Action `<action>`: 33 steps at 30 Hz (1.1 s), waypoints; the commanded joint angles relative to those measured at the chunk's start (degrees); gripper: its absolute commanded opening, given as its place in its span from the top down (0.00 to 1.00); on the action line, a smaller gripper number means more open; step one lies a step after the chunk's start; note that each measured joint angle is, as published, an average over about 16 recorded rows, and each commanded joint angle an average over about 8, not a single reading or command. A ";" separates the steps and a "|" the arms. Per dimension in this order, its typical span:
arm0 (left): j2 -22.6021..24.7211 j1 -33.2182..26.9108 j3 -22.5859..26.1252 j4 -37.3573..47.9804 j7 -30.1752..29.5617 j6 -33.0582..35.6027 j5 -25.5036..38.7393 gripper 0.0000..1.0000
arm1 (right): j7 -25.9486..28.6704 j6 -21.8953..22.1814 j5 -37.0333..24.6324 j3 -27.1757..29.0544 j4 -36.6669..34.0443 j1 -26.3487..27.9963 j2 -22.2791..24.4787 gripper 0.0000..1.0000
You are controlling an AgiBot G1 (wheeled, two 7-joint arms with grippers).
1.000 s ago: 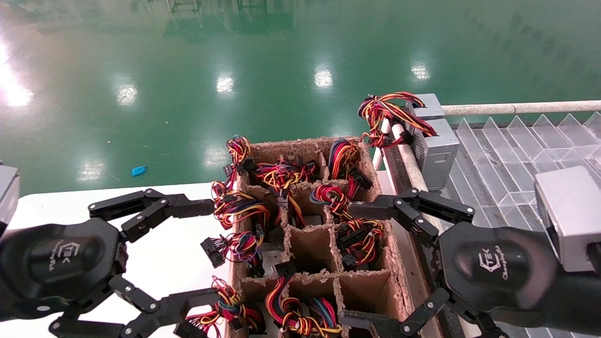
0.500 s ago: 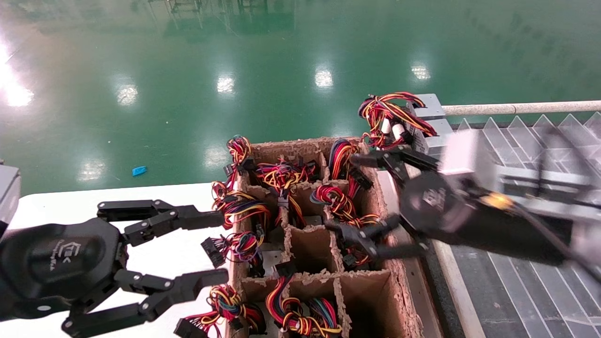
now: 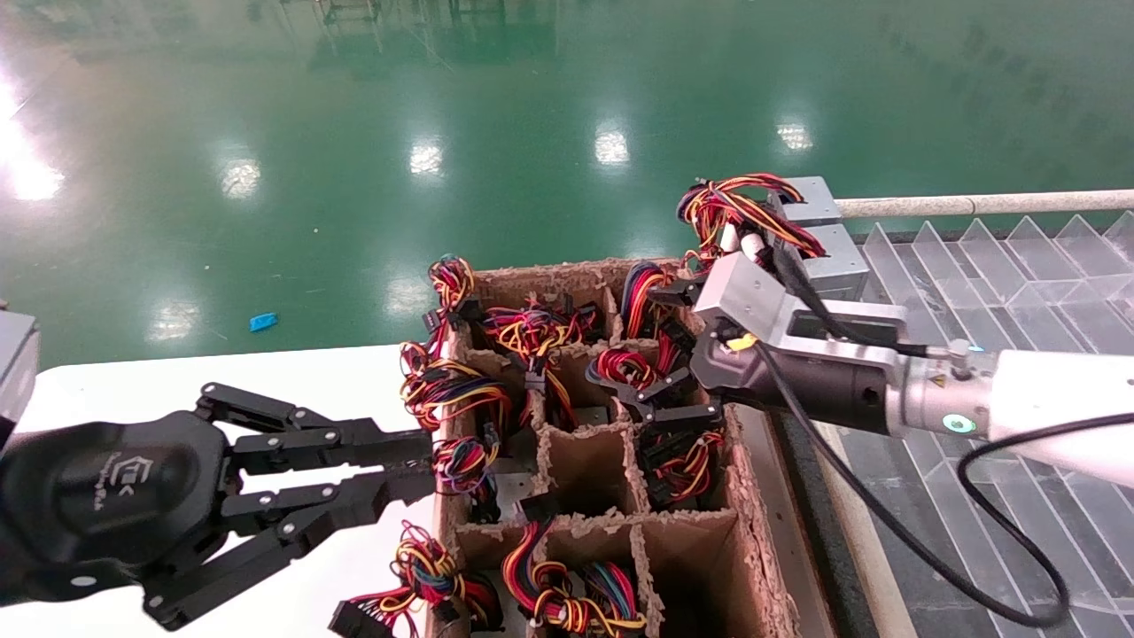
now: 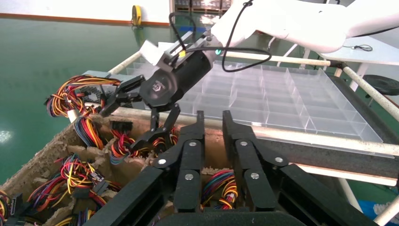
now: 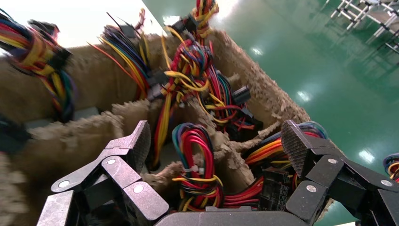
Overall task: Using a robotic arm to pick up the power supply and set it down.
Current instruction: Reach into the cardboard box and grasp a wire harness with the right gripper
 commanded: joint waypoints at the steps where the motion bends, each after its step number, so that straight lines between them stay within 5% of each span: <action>1: 0.00 0.00 0.00 0.00 0.00 0.00 0.00 1.00 | -0.47 0.91 -1.73 -0.77 -1.61 0.75 -1.30 0.98; 33: 0.00 0.00 0.00 0.00 0.00 0.00 0.00 1.00 | -3.15 0.20 -3.48 -2.38 -7.07 1.69 -3.82 1.00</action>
